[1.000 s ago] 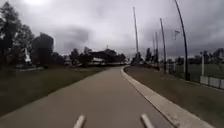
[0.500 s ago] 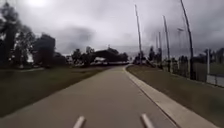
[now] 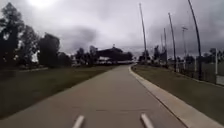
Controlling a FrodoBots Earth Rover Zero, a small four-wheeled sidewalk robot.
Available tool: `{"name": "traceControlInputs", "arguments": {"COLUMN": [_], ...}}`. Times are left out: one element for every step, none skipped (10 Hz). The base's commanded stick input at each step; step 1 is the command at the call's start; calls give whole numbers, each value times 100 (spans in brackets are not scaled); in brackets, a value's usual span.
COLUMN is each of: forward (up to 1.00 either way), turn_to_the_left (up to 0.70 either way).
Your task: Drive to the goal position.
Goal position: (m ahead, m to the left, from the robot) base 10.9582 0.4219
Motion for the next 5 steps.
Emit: {"name": "traceControlInputs", "arguments": {"forward": [98,98,98,98,98], "turn_to_the_left": [1,-6,-15,-16,-8]}}
